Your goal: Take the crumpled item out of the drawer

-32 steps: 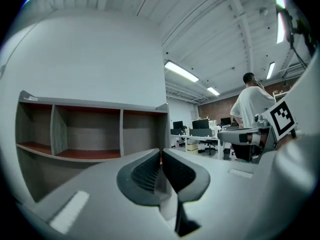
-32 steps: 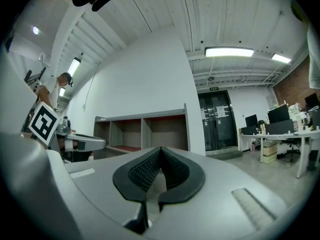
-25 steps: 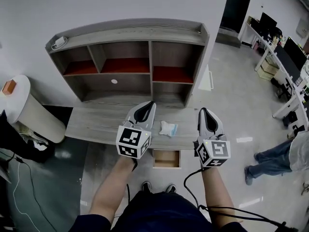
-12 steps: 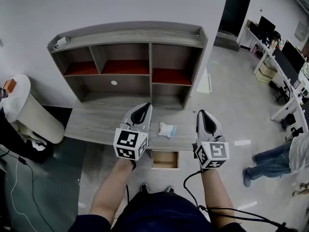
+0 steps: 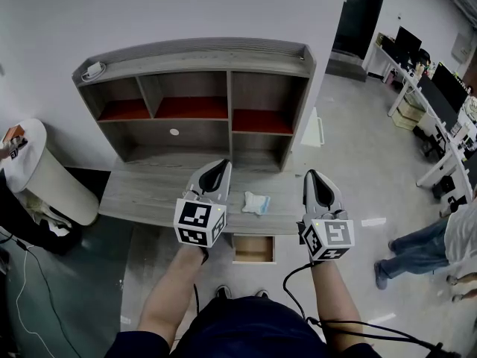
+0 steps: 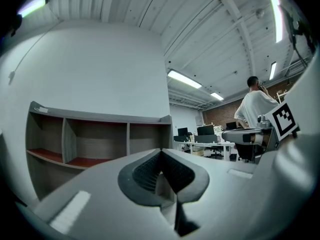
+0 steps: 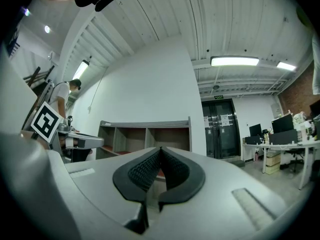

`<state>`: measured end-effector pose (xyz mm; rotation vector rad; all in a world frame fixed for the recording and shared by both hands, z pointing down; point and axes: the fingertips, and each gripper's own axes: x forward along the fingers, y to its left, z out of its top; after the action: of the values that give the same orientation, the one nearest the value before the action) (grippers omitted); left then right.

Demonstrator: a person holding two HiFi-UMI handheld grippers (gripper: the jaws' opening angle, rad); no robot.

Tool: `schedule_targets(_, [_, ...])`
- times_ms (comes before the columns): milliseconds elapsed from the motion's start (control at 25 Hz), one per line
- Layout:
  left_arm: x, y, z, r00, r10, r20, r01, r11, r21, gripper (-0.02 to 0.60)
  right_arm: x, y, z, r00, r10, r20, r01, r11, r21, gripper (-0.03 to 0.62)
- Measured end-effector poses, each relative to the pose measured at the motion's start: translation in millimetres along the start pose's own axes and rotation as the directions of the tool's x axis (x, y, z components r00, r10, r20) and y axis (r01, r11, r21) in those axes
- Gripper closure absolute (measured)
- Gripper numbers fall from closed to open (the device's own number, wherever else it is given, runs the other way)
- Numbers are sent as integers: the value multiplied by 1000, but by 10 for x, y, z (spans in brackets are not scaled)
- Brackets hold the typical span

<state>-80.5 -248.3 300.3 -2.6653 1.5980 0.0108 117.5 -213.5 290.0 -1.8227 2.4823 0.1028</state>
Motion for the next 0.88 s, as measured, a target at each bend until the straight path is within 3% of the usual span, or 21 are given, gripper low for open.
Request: schedule_targets(880, [25,64,-69,1000,-1,-13,1,1000,-9,577,62,45,-59,1000,16,-16,-16,1000,-1,588])
